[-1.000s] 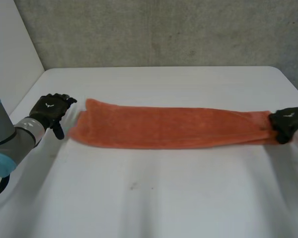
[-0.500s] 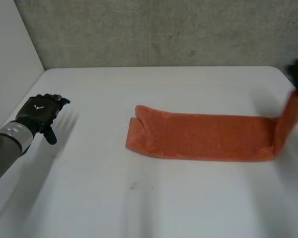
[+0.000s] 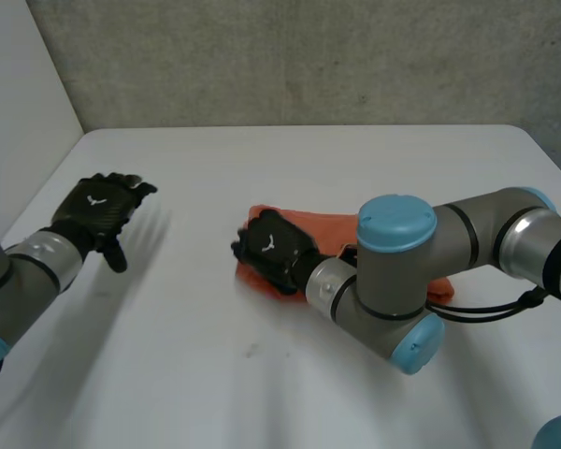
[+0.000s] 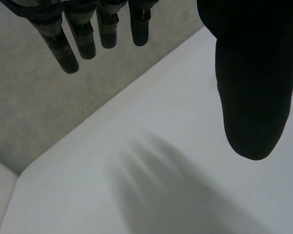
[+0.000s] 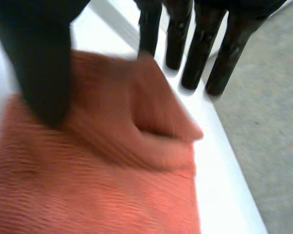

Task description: Fold the laundry

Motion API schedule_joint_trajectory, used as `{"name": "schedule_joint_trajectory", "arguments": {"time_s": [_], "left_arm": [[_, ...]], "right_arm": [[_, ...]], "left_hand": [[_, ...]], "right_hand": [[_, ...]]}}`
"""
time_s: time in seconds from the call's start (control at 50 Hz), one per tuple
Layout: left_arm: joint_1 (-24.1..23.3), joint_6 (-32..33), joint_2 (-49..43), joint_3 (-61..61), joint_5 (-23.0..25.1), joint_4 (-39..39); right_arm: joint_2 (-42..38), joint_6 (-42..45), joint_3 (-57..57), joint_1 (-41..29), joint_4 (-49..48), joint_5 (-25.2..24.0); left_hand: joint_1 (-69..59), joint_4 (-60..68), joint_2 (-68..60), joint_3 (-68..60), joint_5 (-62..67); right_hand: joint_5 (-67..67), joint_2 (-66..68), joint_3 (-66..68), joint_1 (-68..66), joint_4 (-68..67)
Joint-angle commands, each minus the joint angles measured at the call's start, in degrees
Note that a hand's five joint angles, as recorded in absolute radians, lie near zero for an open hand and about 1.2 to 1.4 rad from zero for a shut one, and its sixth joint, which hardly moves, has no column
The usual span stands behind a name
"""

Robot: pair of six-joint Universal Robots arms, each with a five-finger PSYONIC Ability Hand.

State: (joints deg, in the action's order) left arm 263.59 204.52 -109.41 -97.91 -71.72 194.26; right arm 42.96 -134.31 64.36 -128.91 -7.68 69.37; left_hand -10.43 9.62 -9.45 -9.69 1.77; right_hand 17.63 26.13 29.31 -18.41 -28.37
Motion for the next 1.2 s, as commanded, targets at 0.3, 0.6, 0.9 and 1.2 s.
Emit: {"name": "schedule_joint_trajectory", "arguments": {"time_s": [0.3,0.6,0.9,1.2], "left_arm": [[-23.91,-11.69,-8.36,12.83,-4.05,6.57],[-27.07,-12.57,-22.33,21.44,-11.6,7.19],[-26.63,-12.48,-22.08,18.99,-17.31,6.39],[-28.74,-12.57,-13.21,9.59,-18.81,6.39]], "right_arm": [[23.83,-30.22,23.33,21.05,3.55,9.99],[23.04,-30.05,35.92,30.12,-5.06,2.96],[17.86,-26.97,35.22,32.14,-5.85,3.57],[18.91,-20.75,33.91,34.25,-6.65,5.15]], "left_hand": [[-1.3,2.11,-2.28,-2.04,-0.04],[-3.15,3.96,-4.13,-3.89,1.81],[-3.15,3.96,-4.13,-3.89,1.81],[-2.98,3.79,-3.96,-3.72,1.64]], "right_hand": [[-17.63,-16.13,-19.31,8.41,18.37],[-1.23,0.27,-2.91,-7.99,1.97],[24.0,25.51,22.32,-33.22,-23.26],[52.37,53.87,50.69,-61.59,-51.63]]}}
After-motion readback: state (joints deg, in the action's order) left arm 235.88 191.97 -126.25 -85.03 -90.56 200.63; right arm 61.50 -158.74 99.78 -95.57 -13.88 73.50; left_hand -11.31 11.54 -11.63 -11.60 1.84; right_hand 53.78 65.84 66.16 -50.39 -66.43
